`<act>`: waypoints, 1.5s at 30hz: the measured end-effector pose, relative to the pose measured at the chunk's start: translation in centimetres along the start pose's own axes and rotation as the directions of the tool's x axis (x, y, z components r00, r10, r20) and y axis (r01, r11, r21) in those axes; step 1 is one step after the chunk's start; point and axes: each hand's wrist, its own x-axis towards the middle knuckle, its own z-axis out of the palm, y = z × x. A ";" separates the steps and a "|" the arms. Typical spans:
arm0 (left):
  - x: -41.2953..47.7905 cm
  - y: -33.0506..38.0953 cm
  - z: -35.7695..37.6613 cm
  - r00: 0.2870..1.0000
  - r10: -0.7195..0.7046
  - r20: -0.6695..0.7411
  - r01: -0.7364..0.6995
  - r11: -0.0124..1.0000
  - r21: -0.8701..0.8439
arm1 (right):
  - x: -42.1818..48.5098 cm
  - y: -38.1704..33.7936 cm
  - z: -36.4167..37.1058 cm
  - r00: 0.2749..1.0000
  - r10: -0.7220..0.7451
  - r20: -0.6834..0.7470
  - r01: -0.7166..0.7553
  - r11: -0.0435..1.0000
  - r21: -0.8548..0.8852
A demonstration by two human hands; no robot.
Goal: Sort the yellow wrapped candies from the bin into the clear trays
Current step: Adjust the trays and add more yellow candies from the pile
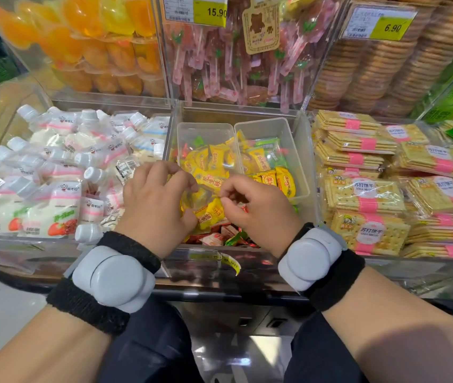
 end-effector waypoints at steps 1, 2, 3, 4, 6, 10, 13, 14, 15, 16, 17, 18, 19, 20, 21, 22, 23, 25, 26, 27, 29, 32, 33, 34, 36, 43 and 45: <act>0.0 0.3 0.0 1.000 0.003 0.019 -0.003 1.000 -0.008 | 0.0 0.1 -0.3 1.000 0.025 -0.011 -0.025 0.999 0.035; 0.1 0.6 0.0 0.999 0.005 0.035 -0.005 1.000 -0.020 | 0.1 0.3 -0.6 0.999 0.044 -0.024 -0.042 0.997 0.060; 0.2 1.0 0.0 0.999 0.005 0.054 -0.003 0.999 -0.035 | 0.1 0.5 -0.9 0.998 0.057 -0.036 -0.054 0.996 0.071; 0.3 1.3 0.1 0.997 0.002 0.075 0.001 0.999 -0.050 | 0.2 0.6 -1.2 0.996 0.069 -0.048 -0.066 0.995 0.070; 0.5 1.9 0.2 0.995 0.009 0.102 -0.002 0.997 -0.076 | 0.3 1.0 -2.0 0.993 0.096 -0.075 -0.092 0.994 0.065; 1.4 3.1 0.8 0.992 0.043 0.117 -0.027 0.990 -0.136 | 1.0 1.7 -3.8 0.981 0.103 -0.163 -0.102 0.995 0.019; 2.1 4.1 1.6 0.986 0.068 0.151 -0.047 0.989 -0.141 | 1.9 2.4 -5.0 0.975 0.097 -0.199 -0.107 0.993 -0.040; 2.4 4.4 1.9 0.985 0.073 0.156 -0.051 0.989 -0.140 | 2.2 2.7 -5.3 0.974 0.100 -0.204 -0.116 0.991 -0.068; 2.6 4.6 2.2 0.985 0.075 0.158 -0.052 0.988 -0.143 | 2.5 2.9 -5.6 0.973 0.107 -0.203 -0.129 0.987 -0.094; 2.9 4.8 2.4 0.984 0.074 0.160 -0.050 0.987 -0.150 | 2.8 3.2 -5.8 0.973 0.116 -0.201 -0.140 0.984 -0.109; 3.2 5.0 2.7 0.983 0.074 0.166 -0.047 0.986 -0.159 | 3.1 3.5 -6.1 0.972 0.123 -0.199 -0.148 0.982 -0.114; 3.5 5.2 3.1 0.982 0.073 0.176 -0.042 0.984 -0.173 | 3.4 4.0 -6.3 0.971 0.129 -0.200 -0.154 0.981 -0.114; 3.7 5.3 3.4 0.981 0.070 0.182 -0.035 0.981 -0.192 | 3.6 4.2 -6.5 0.970 0.134 -0.203 -0.159 0.981 -0.112; 3.8 5.4 3.5 0.982 0.065 0.180 -0.025 0.976 -0.216 | 3.8 4.4 -6.6 0.970 0.137 -0.202 -0.162 0.980 -0.113; 3.9 5.5 3.7 0.983 0.055 0.177 -0.011 0.970 -0.243 | 4.0 4.6 -6.7 0.970 0.142 -0.198 -0.168 0.978 -0.120; 4.0 5.5 3.8 0.984 0.045 0.171 0.003 0.963 -0.268 | 4.1 4.8 -6.8 0.971 0.145 -0.191 -0.173 0.975 -0.138; 4.0 5.6 4.0 0.985 0.041 0.168 0.008 0.959 -0.284 | 4.3 5.1 -7.0 0.971 0.149 -0.185 -0.180 0.970 -0.161; 4.0 5.7 4.5 0.983 0.059 0.174 -0.009 0.961 -0.275 | 4.6 5.7 -7.1 0.972 0.152 -0.177 -0.187 0.961 -0.203; 3.9 5.7 4.7 0.980 0.070 0.185 -0.022 0.967 -0.253 | 4.7 6.0 -7.1 0.973 0.150 -0.173 -0.187 0.957 -0.222; 3.8 5.7 4.9 0.977 0.079 0.196 -0.033 0.973 -0.228 | 4.8 6.2 -7.1 0.975 0.146 -0.166 -0.184 0.953 -0.240; 3.6 5.7 5.3 0.973 0.098 0.208 -0.061 0.982 -0.177 | 5.2 6.4 -6.6 0.981 0.137 -0.140 -0.171 0.947 -0.273; 3.2 5.4 5.7 0.974 0.112 0.197 -0.088 0.988 -0.127 | 5.6 6.5 -5.7 0.992 0.117 -0.051 -0.127 0.933 -0.335; 3.1 5.3 5.8 0.975 0.106 0.196 -0.084 0.989 -0.119 | 5.7 6.6 -5.4 0.993 0.116 -0.011 -0.112 0.930 -0.351; 3.0 5.3 5.8 0.975 0.101 0.198 -0.080 0.991 -0.111 | 5.7 6.6 -5.2 0.993 0.118 0.021 -0.103 0.929 -0.356; 2.8 5.1 6.0 0.971 0.103 0.214 -0.085 0.992 -0.091 | 5.8 6.7 -4.8 0.989 0.134 0.054 -0.106 0.928 -0.356; 2.5 4.8 5.7 0.968 0.095 0.231 -0.076 0.993 -0.088 | 5.6 6.9 -4.5 0.963 0.243 0.118 -0.179 0.899 -0.399; 2.4 4.7 5.5 0.970 0.093 0.223 -0.075 0.993 -0.089 | 5.5 6.9 -4.4 0.955 0.262 0.140 -0.188 0.897 -0.399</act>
